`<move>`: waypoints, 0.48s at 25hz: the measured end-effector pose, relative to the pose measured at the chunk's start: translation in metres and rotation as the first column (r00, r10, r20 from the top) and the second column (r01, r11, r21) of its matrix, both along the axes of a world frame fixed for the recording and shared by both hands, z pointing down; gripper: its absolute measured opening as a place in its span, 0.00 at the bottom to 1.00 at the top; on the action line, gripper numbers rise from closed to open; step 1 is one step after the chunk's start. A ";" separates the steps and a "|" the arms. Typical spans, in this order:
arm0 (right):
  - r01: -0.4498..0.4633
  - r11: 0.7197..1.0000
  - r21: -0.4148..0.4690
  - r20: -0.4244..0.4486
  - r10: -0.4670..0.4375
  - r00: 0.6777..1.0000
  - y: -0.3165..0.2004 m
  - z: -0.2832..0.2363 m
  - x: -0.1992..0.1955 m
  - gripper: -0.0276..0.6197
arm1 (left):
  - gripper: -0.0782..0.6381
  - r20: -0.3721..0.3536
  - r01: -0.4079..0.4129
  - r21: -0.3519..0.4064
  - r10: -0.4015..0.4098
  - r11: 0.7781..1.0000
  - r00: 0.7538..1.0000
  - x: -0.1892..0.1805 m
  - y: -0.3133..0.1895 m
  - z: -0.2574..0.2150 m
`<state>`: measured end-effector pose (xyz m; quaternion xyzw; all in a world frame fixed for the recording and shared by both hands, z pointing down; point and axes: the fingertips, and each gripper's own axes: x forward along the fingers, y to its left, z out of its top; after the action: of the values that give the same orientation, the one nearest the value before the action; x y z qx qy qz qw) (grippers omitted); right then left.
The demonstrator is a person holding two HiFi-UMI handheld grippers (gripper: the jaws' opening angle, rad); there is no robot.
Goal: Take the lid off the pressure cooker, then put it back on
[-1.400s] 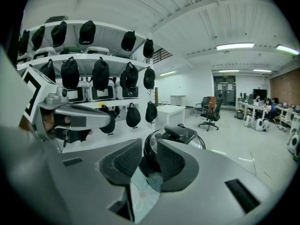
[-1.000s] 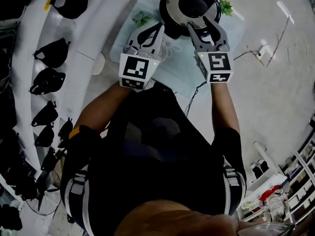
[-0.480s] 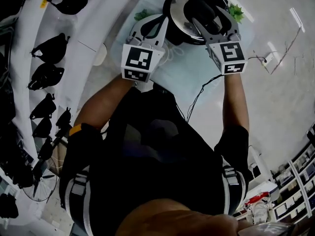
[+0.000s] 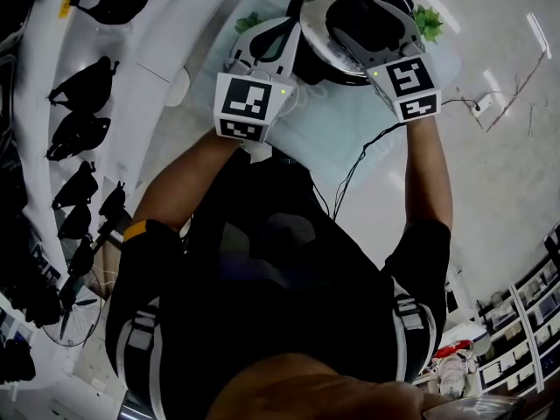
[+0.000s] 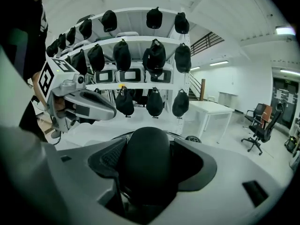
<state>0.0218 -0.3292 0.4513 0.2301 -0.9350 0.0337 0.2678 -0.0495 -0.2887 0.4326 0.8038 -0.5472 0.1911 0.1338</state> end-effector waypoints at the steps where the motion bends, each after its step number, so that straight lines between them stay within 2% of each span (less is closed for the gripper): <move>1: 0.013 1.000 -0.003 -0.005 -0.013 1.000 0.000 0.001 -0.002 0.54 | 0.12 -0.004 0.001 0.002 -0.001 1.000 1.000 -0.001 -0.001 0.001; 12: 0.144 0.989 -0.019 -0.053 -0.145 0.988 0.007 0.003 -0.001 0.51 | 0.12 -0.002 0.011 -0.006 -0.011 1.000 1.000 0.000 -0.005 0.005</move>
<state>0.0204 -0.3226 0.4548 0.1606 -0.9413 0.0151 0.2965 -0.0499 -0.2936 0.4372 0.8005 -0.5510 0.1913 0.1378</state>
